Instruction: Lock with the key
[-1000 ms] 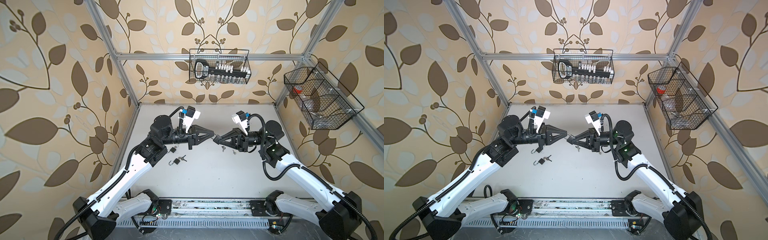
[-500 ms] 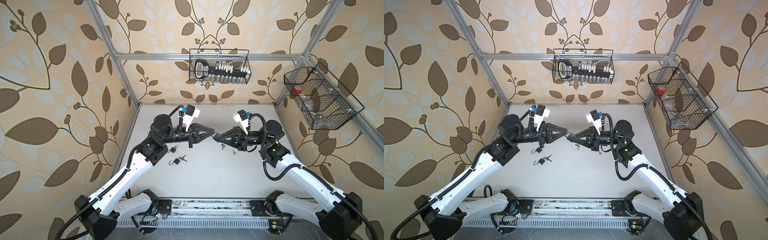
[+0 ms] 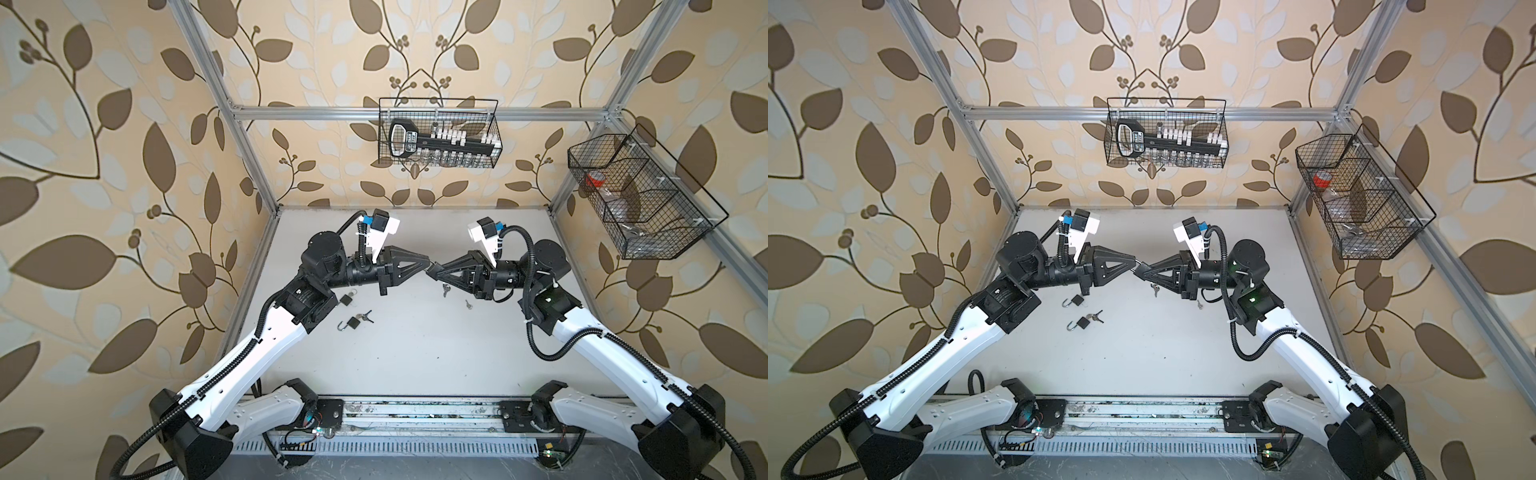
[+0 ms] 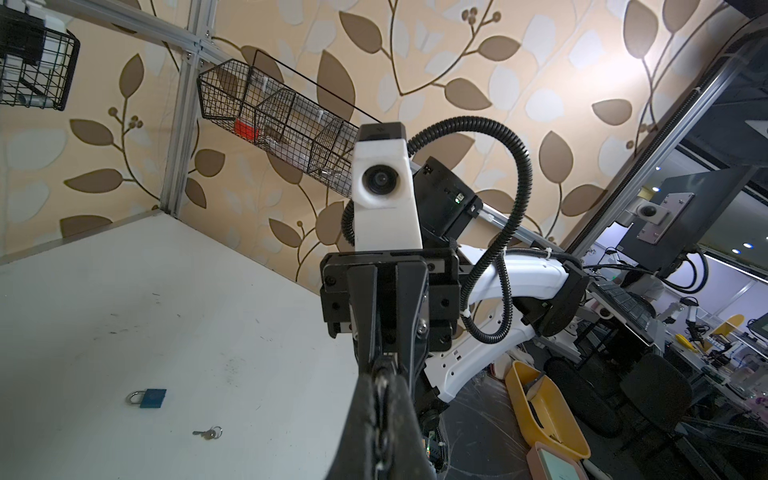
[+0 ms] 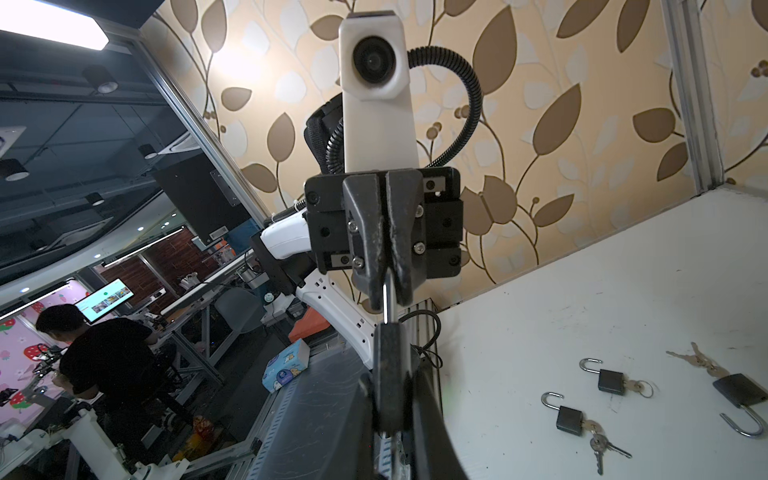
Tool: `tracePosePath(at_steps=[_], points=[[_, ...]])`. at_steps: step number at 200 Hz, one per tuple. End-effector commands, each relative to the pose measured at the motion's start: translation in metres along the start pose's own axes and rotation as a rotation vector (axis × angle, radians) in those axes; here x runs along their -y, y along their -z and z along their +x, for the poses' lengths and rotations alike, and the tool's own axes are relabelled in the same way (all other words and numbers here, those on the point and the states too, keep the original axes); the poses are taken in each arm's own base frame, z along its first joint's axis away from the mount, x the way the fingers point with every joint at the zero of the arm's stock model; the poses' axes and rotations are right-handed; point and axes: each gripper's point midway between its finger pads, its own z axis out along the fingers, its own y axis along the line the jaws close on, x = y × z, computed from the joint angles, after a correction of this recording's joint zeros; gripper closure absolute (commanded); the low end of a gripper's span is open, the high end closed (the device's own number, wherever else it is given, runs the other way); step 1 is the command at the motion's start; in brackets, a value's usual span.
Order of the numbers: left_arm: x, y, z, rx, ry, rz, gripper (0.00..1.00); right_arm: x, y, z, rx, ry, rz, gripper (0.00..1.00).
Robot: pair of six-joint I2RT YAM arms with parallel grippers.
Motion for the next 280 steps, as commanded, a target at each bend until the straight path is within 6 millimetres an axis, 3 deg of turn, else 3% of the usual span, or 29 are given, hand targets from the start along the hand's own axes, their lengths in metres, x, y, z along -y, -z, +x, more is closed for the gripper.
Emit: tracePosePath(at_steps=[1, 34, 58, 111, 131, 177, 195, 216, 244, 280], points=[[0.01, -0.02, 0.067, -0.237, 0.132, 0.118, 1.0, -0.038, -0.001, -0.055, 0.142, 0.156, -0.053, 1.0], [0.025, -0.029, 0.089, -0.329, 0.123, 0.156, 1.0, -0.048, -0.002, -0.067, 0.153, 0.183, -0.069, 1.0], [0.022, -0.03, 0.105, -0.367, 0.145, 0.154, 1.0, -0.055, -0.002, -0.074, 0.156, 0.208, -0.084, 1.0], [0.017, -0.028, 0.112, -0.394, 0.149, 0.134, 1.0, -0.052, -0.001, -0.074, 0.156, 0.219, -0.07, 1.0], [0.016, -0.026, 0.1, -0.35, 0.112, 0.088, 1.0, -0.045, -0.002, -0.063, 0.108, 0.25, -0.04, 1.0], [0.038, -0.01, 0.022, -0.113, -0.046, -0.002, 1.0, -0.03, 0.007, -0.011, -0.007, 0.252, -0.01, 1.0], [0.043, -0.005, 0.01, -0.069, -0.074, -0.014, 1.0, -0.027, 0.011, 0.0, -0.009, 0.239, 0.004, 1.0], [0.043, -0.005, 0.011, -0.075, -0.072, -0.016, 1.0, -0.027, 0.013, 0.004, -0.01, 0.235, 0.016, 1.0], [0.037, -0.009, 0.017, -0.104, -0.042, -0.027, 1.0, -0.026, 0.014, -0.003, -0.001, 0.269, 0.043, 0.66], [0.021, -0.001, 0.011, -0.08, -0.046, -0.157, 1.0, -0.024, 0.022, -0.016, 0.062, 0.377, 0.147, 0.51]])
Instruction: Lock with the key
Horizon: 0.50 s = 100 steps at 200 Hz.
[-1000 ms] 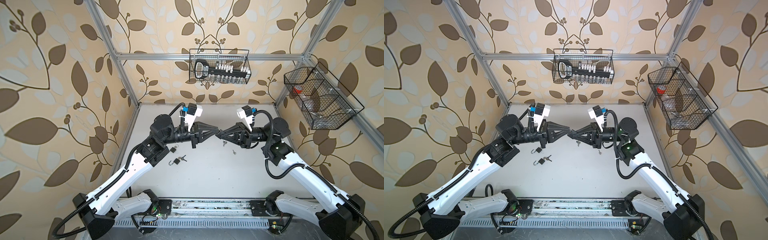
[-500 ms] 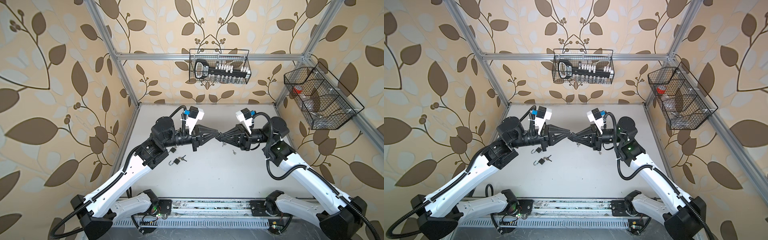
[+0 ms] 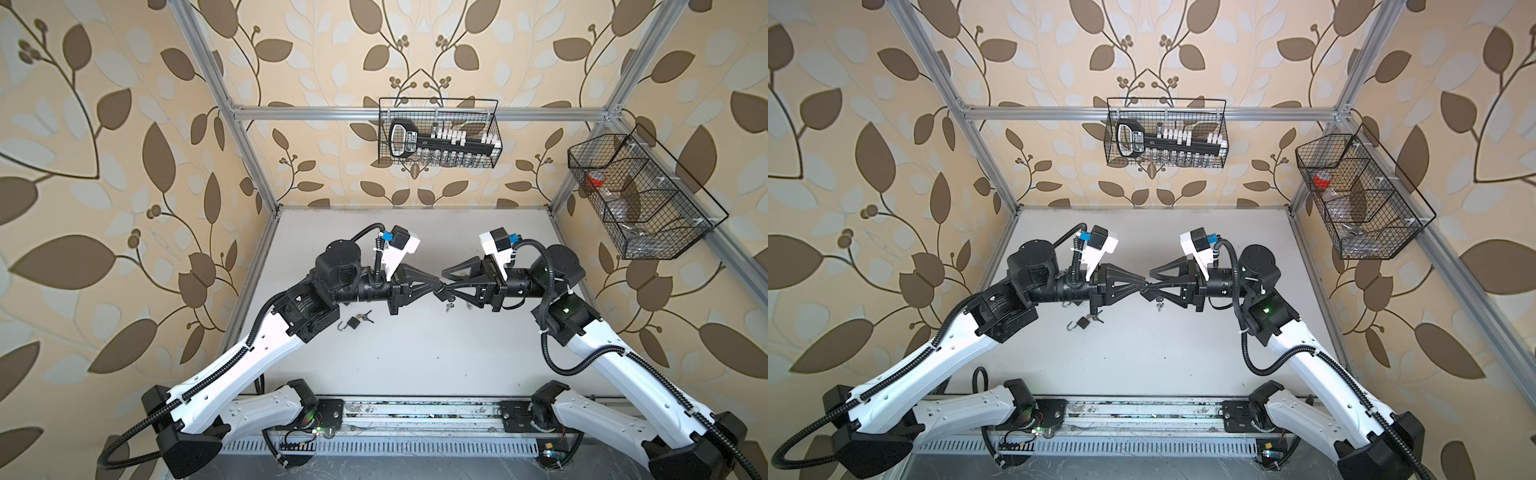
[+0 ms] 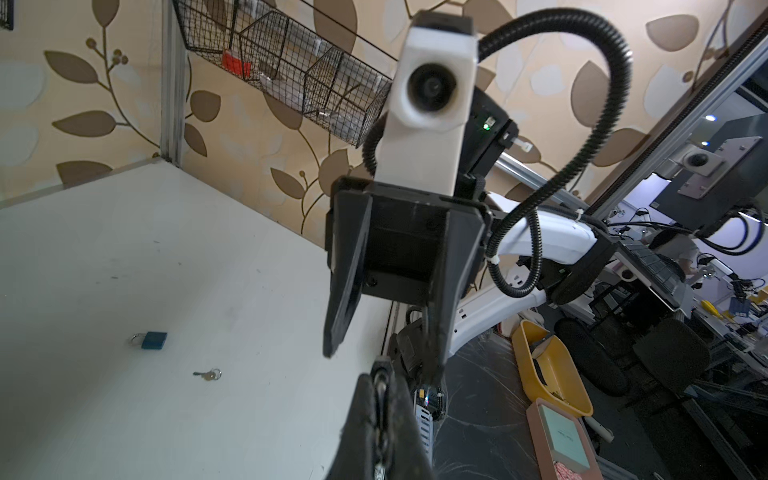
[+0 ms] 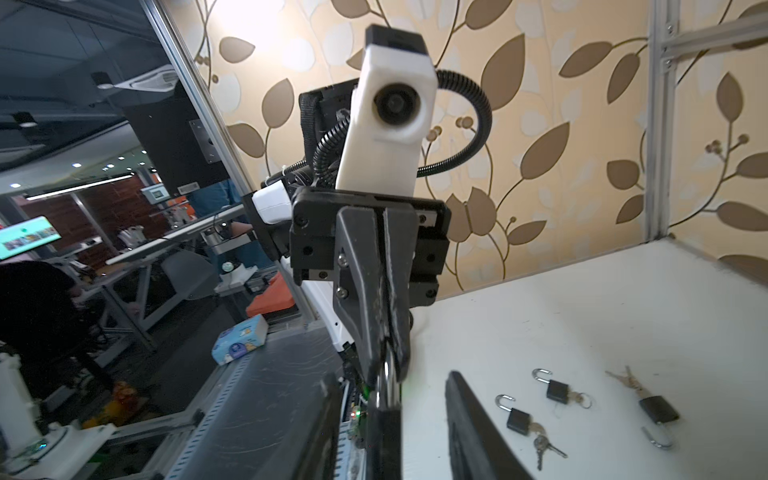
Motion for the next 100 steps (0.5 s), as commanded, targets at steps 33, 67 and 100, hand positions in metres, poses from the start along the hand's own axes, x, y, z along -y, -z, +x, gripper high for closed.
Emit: tracePosePath(at_steps=[33, 67, 100], points=[[-0.018, 0.017, -0.024, 0.067, -0.014, -0.204, 1.0, 0.033, 0.028, -0.016, 0.132, 0.199, 0.348, 0.5], [-0.045, 0.026, -0.028, 0.121, 0.057, -0.366, 1.0, 0.057, 0.046, -0.001, 0.202, 0.246, 0.498, 0.43], [-0.06, 0.038, -0.033, 0.198, 0.125, -0.459, 1.0, 0.07, 0.045, 0.016, 0.189, 0.24, 0.538, 0.41]])
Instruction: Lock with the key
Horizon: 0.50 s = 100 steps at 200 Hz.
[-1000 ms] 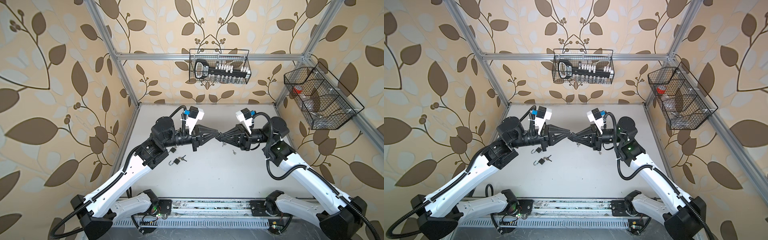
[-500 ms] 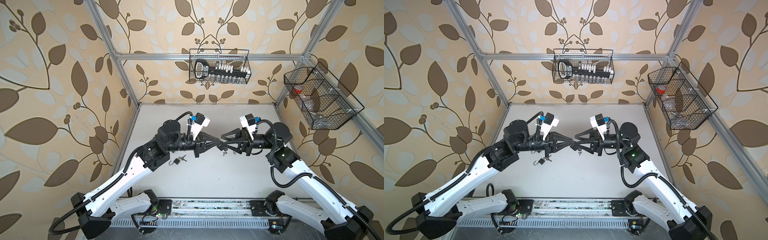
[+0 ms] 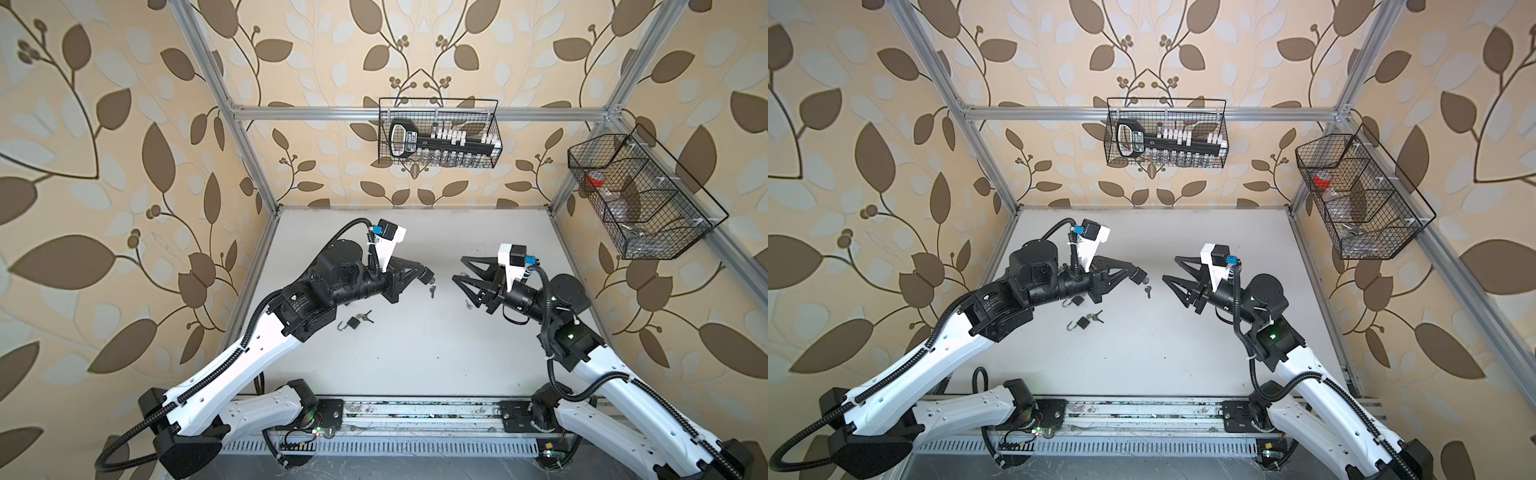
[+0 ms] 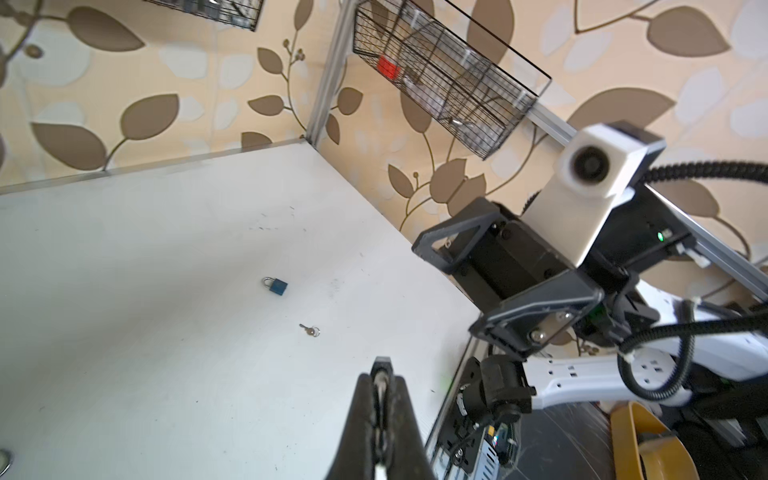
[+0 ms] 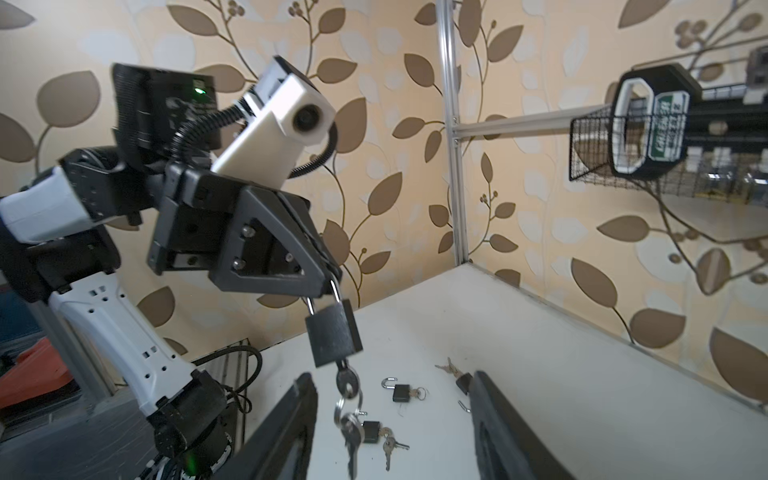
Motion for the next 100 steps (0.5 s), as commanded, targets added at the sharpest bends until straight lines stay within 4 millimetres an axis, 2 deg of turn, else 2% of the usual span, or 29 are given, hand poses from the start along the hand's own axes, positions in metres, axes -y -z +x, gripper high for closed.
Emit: tracePosePath(at_steps=[1, 45, 100], points=[[-0.005, 0.018, -0.029, 0.143, 0.055, -0.075, 1.0, 0.01, -0.002, -0.008, 0.058, 0.061, 0.071, 0.41], [-0.015, 0.023, -0.031, 0.207, 0.116, -0.108, 1.0, -0.005, -0.027, 0.027, -0.024, 0.129, 0.086, 0.42], [-0.016, 0.022, -0.029, 0.205, 0.124, -0.108, 1.0, -0.016, -0.052, 0.037, -0.009, 0.13, 0.1, 0.45]])
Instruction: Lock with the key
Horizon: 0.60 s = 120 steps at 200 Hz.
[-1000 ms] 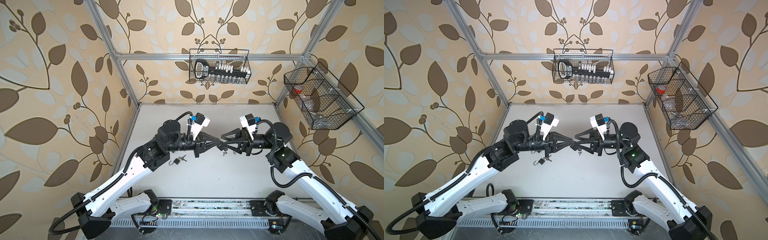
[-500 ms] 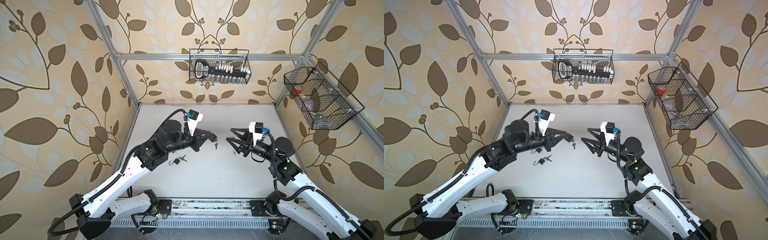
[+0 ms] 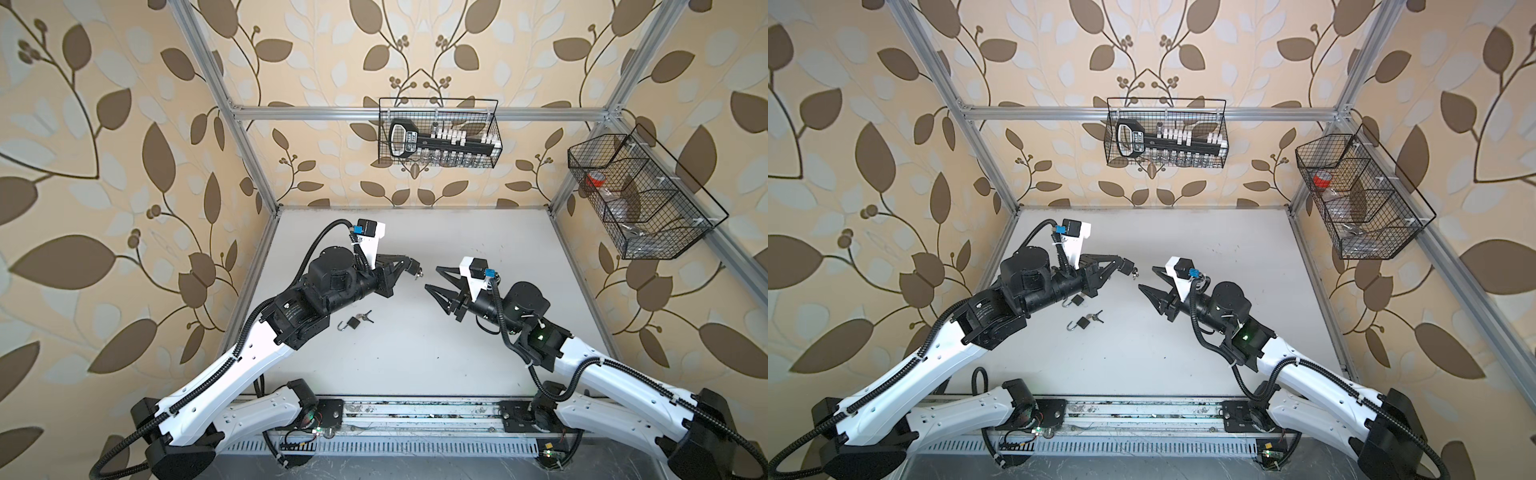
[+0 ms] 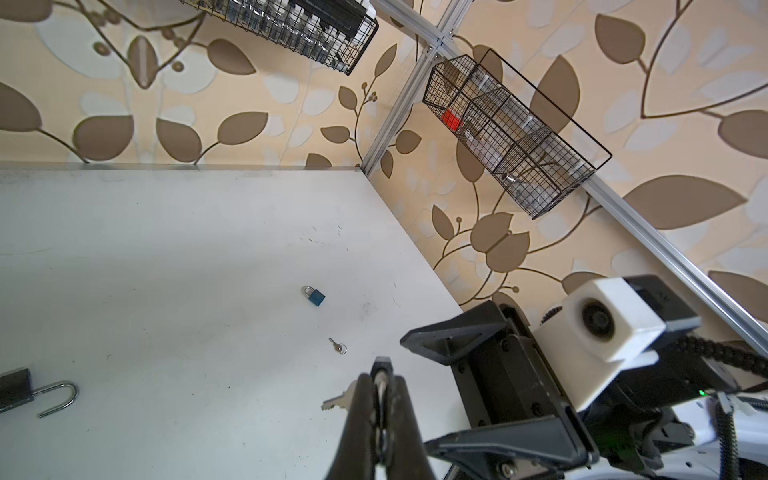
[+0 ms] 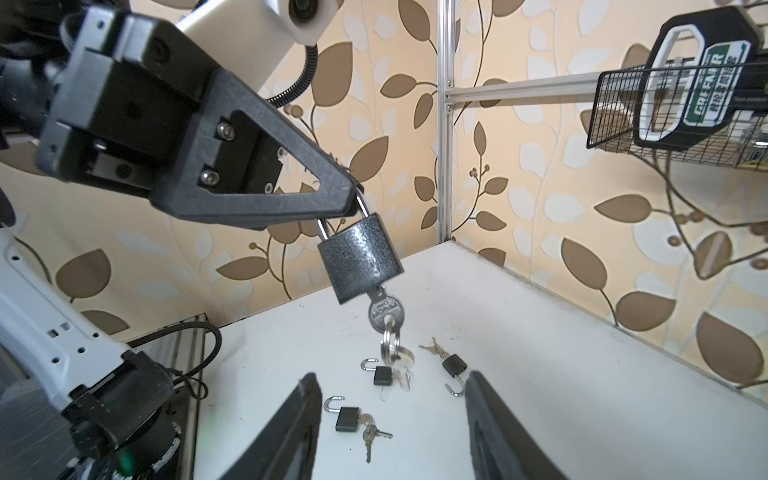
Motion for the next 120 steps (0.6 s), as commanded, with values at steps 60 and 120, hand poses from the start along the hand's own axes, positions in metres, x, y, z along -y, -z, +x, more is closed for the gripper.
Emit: tracePosePath(at_steps=[60, 120], points=[[0.014, 0.005, -0.02, 0.074, 0.011, 0.042, 1.0, 0.001, -0.023, -0.007, 0.053, 0.001, 0.046, 0.52], [0.016, 0.004, -0.018, 0.062, 0.013, 0.058, 1.0, -0.002, -0.027, -0.012, 0.083, -0.036, 0.023, 0.57]])
